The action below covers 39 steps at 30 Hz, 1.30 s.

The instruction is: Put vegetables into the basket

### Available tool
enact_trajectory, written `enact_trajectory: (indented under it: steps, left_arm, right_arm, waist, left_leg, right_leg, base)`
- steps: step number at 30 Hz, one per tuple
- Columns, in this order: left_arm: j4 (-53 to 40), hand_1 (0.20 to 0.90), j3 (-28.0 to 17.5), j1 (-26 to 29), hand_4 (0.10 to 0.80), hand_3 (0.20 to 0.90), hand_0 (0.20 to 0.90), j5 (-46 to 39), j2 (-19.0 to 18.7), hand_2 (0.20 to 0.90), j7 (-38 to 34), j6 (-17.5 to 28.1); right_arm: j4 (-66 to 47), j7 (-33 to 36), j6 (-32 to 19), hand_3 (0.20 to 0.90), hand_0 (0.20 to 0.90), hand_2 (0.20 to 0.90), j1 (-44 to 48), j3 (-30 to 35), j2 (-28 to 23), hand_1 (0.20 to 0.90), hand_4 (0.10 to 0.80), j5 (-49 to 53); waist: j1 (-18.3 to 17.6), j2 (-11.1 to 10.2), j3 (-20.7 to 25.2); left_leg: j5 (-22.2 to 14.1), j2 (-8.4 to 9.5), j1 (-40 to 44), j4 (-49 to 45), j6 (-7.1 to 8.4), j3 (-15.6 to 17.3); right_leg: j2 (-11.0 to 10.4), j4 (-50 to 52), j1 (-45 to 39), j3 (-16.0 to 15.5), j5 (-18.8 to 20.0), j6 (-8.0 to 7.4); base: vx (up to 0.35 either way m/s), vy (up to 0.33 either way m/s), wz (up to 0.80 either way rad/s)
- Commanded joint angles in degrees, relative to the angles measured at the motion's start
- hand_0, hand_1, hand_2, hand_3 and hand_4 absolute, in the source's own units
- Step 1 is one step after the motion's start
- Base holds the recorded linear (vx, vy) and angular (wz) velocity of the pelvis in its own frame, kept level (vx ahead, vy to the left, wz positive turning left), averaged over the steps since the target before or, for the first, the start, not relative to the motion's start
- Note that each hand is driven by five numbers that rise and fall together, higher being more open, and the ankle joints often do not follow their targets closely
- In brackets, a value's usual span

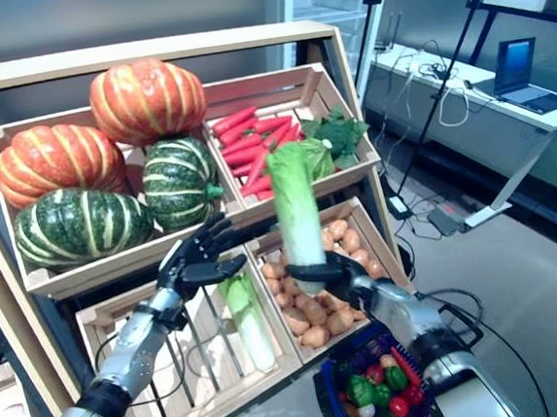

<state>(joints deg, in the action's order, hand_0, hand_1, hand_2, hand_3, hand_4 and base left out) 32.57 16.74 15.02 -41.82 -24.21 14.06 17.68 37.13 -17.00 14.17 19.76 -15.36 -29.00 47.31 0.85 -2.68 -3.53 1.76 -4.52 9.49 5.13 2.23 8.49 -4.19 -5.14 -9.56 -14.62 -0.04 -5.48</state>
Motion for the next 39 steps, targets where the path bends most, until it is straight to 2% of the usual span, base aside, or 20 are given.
enact_trajectory:
  steps: [1, 8, 13, 14, 17, 18, 19, 22, 25, 30, 36, 39]
  left_arm:
    - [0.6, 0.900, -3.8, 4.5, 0.800, 0.900, 0.900, 2.2, -2.7, 0.900, 0.7, 5.4]
    - [1.8, 0.900, -9.3, 1.5, 0.800, 0.900, 0.900, 3.6, -3.9, 0.900, -1.2, 6.3]
    - [1.7, 0.900, -10.5, 1.3, 0.800, 0.900, 0.900, 3.9, -4.8, 0.900, -2.2, 6.0]
    - [1.3, 0.900, -10.5, 1.4, 0.800, 0.900, 0.900, 3.9, -4.9, 0.900, -2.7, 5.9]
    - [0.2, 0.900, -9.7, 2.8, 0.800, 0.900, 0.900, 3.1, -6.0, 0.900, -3.1, 6.3]
    - [0.2, 0.900, -9.7, 2.9, 0.800, 0.900, 0.900, 3.1, -6.0, 0.900, -3.1, 6.3]
    - [0.0, 0.900, -8.8, 4.8, 0.800, 0.900, 0.900, 2.4, -6.8, 0.900, -3.7, 7.1]
    - [0.4, 0.900, -7.0, 8.5, 0.800, 0.900, 0.900, 0.0, -7.8, 0.900, -4.7, 8.4]
    - [0.8, 0.900, -5.0, 12.2, 0.800, 0.900, 0.900, -0.9, -8.4, 0.900, -5.6, 9.6]
    - [0.0, 0.900, -2.2, 15.7, 0.800, 0.900, 0.900, -2.1, -9.3, 0.900, -6.5, 11.0]
    - [-0.6, 0.900, -0.1, 18.6, 0.800, 0.900, 0.900, -2.8, -9.6, 0.900, -5.8, 12.9]
    - [-0.6, 0.900, 0.9, 21.0, 0.800, 0.900, 0.900, -3.8, -10.1, 0.900, -6.2, 13.0]
  right_arm:
    - [-1.4, 0.7, -10.9, 0.300, 0.300, 0.300, 2.5, 6.6, -1.7, 0.300, 0.400, 0.9]
    - [-0.6, 6.6, -14.3, 0.300, 0.300, 0.300, -2.6, 13.4, -3.0, 0.300, 0.400, -2.9]
    - [2.1, 11.3, -15.6, 0.300, 0.300, 0.300, -2.8, 15.0, -3.6, 0.300, 0.400, -5.4]
    - [2.6, 13.6, -16.2, 0.300, 0.300, 0.300, -2.8, 15.1, -3.8, 0.300, 0.400, -6.7]
    - [4.6, 18.0, -17.7, 0.300, 0.300, 0.300, -1.9, 15.3, -4.6, 0.300, 0.400, -8.4]
    - [4.6, 18.0, -17.8, 0.300, 0.300, 0.300, -1.8, 15.3, -4.6, 0.300, 0.400, -8.4]
    - [6.8, 21.0, -19.2, 0.300, 0.300, 0.300, -0.5, 15.0, -4.9, 0.300, 0.400, -9.0]
    - [10.1, 27.0, -21.0, 0.300, 0.300, 0.300, 3.2, 13.5, -5.4, 0.300, 0.400, -10.9]
    - [13.4, 31.3, -21.3, 0.300, 0.300, 0.300, 7.4, 11.9, -6.0, 0.300, 0.400, -11.5]
    - [16.1, 32.2, -20.8, 0.300, 0.300, 0.300, 11.2, 10.9, -7.8, 0.300, 0.400, -11.2]
    - [22.8, 33.4, -20.4, 0.300, 0.300, 0.300, 17.0, 11.2, -10.9, 0.300, 0.400, -10.9]
    - [26.9, 34.1, -19.1, 0.300, 0.300, 0.300, 20.4, 10.9, -12.5, 0.300, 0.400, -9.8]
  waist:
    - [-0.6, 0.7, 3.1]
    - [-1.8, 1.0, 2.4]
    - [-2.3, 1.1, 1.3]
    - [-2.6, 1.3, 0.6]
    - [-2.7, 1.1, -2.7]
    - [-2.7, 1.1, -2.6]
    - [-2.6, 0.9, -5.2]
    - [-2.8, 0.9, -9.5]
    - [-2.9, 1.3, -13.0]
    - [-3.2, 2.8, -16.9]
    - [-3.0, 4.7, -20.1]
    - [-2.8, 5.6, -20.7]
  left_leg:
    - [-8.6, 2.32, 0.3, -0.1, -2.12, 1.6]
    - [-8.9, 1.94, 0.8, -0.1, -2.16, 3.3]
    - [-8.5, 1.53, 1.5, -0.1, -2.30, 4.8]
    - [-8.6, 1.31, 1.8, -0.4, -2.31, 4.5]
    - [-10.8, 0.46, -3.5, -9.5, -2.64, 4.7]
    - [-10.9, 0.43, -3.8, -9.8, -2.64, 4.7]
    - [-13.3, -0.47, -8.1, -16.7, -2.91, 4.3]
    - [-17.3, -2.47, -16.3, -28.4, -3.66, 3.8]
    - [-20.5, -3.50, -23.3, -36.7, -4.24, 2.6]
    - [-24.8, -3.30, -31.5, -46.1, -4.68, 2.1]
    - [-27.4, -2.17, -38.2, -52.8, -4.98, 1.8]
    - [-29.1, -2.22, -42.9, -57.4, -5.42, 1.6]
  right_leg:
    - [0.6, 0.1, 0.4, 0.5, -3.2, 1.21]
    - [0.8, 0.1, 0.6, 1.7, -3.2, 1.05]
    - [0.8, 0.2, 0.5, 2.5, -3.0, 1.28]
    - [0.6, 2.4, 1.3, 3.2, -4.1, 1.12]
    - [-0.5, 10.3, 6.3, 4.0, -6.3, 1.96]
    - [-0.5, 10.5, 6.5, 4.1, -6.4, 1.97]
    - [-1.4, 15.7, 10.2, 4.2, -8.0, 2.22]
    - [-2.7, 24.1, 17.0, 4.7, -10.3, 3.19]
    - [-4.0, 31.3, 23.1, 4.7, -12.6, 4.29]
    - [-6.1, 42.0, 31.7, 5.3, -16.0, 5.03]
    - [-8.2, 50.4, 39.4, 6.0, -18.3, 4.87]
    - [-9.1, 55.4, 44.6, 6.7, -19.7, 5.16]
  base:
    - [-0.007, -0.005, -0.09]
    - [0.004, -0.004, -0.18]
    - [0.005, -0.007, -0.16]
    - [-0.039, -0.013, -0.17]
    - [-0.154, -0.047, -0.13]
    - [-0.272, -0.088, -0.24]
    - [-0.248, -0.074, -0.21]
    - [-0.337, -0.092, -0.18]
    - [-0.263, -0.049, -0.12]
    - [-0.134, 0.001, -0.11]
    - [-0.084, 0.013, 0.08]
    - [-0.091, 0.018, 0.07]
